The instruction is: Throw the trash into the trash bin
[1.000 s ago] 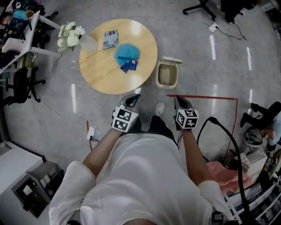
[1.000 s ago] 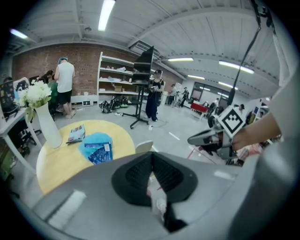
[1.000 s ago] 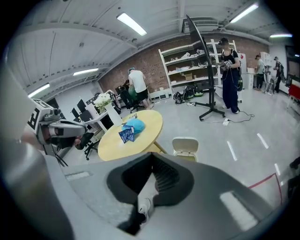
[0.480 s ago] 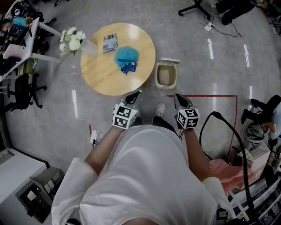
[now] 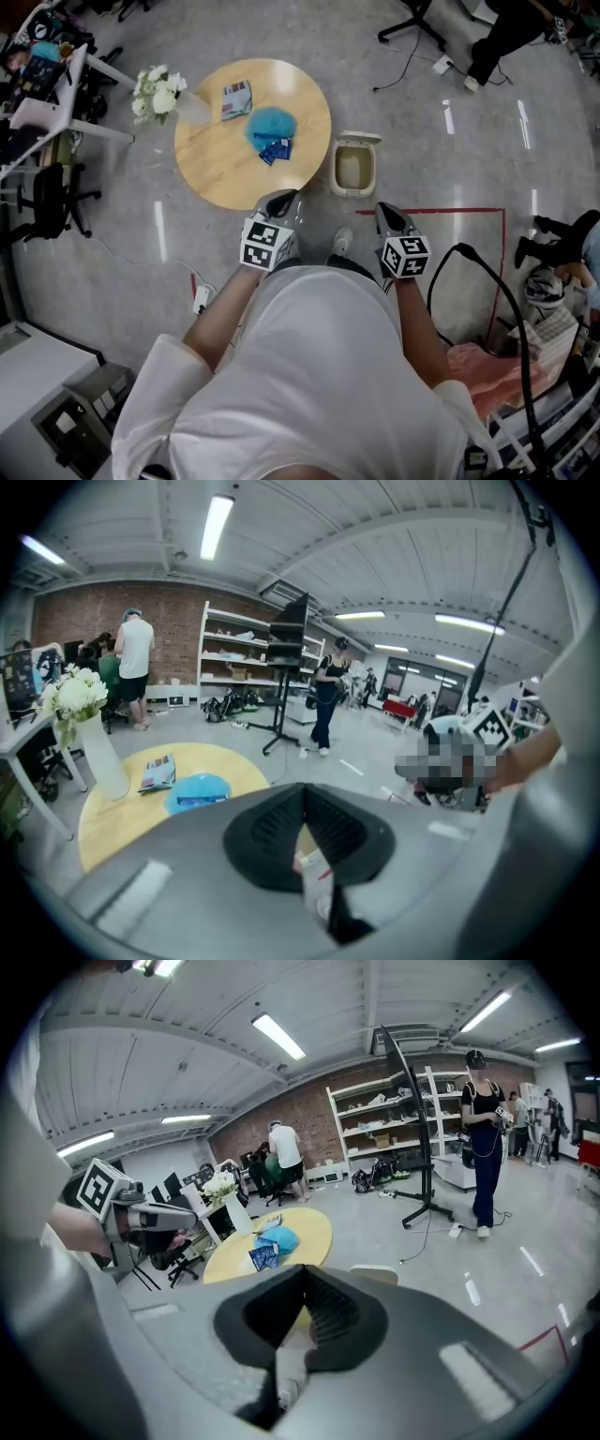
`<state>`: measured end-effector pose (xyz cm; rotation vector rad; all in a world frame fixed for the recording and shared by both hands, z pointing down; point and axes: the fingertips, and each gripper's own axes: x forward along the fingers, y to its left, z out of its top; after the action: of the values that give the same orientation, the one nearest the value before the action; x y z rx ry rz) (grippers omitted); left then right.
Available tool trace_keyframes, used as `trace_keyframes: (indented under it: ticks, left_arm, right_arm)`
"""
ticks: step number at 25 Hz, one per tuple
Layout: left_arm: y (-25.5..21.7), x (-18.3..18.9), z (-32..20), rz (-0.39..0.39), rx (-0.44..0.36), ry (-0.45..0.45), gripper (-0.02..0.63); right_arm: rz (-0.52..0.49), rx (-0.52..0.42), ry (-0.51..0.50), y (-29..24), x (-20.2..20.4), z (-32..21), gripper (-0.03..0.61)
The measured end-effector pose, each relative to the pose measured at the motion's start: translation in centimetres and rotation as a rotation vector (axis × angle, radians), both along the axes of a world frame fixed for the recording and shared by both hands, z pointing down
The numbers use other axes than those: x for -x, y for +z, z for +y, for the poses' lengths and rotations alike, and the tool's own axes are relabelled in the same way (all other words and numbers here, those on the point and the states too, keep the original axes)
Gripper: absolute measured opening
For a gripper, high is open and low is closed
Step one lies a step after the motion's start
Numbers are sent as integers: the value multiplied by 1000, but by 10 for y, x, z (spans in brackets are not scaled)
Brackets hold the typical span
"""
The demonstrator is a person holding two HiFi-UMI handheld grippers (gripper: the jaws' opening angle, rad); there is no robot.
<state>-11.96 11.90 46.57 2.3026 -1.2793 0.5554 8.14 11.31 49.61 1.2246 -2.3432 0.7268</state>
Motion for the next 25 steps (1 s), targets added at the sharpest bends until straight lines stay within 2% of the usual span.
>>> trace_keyframes:
  ticks: [11,17,25]
  left_arm:
    - [-3,3,-1,-25,-13,2,6]
    - [-10,-2,1,-5,-30,7,6]
    - [-5,-3,4,1,-10,-14,6]
  right_arm:
    - [-16,-7,-1,-5,3,-1,0]
    - [-21,-4,-2,-5,4,2,1]
    - [-19,8,-1,1,0,8,0]
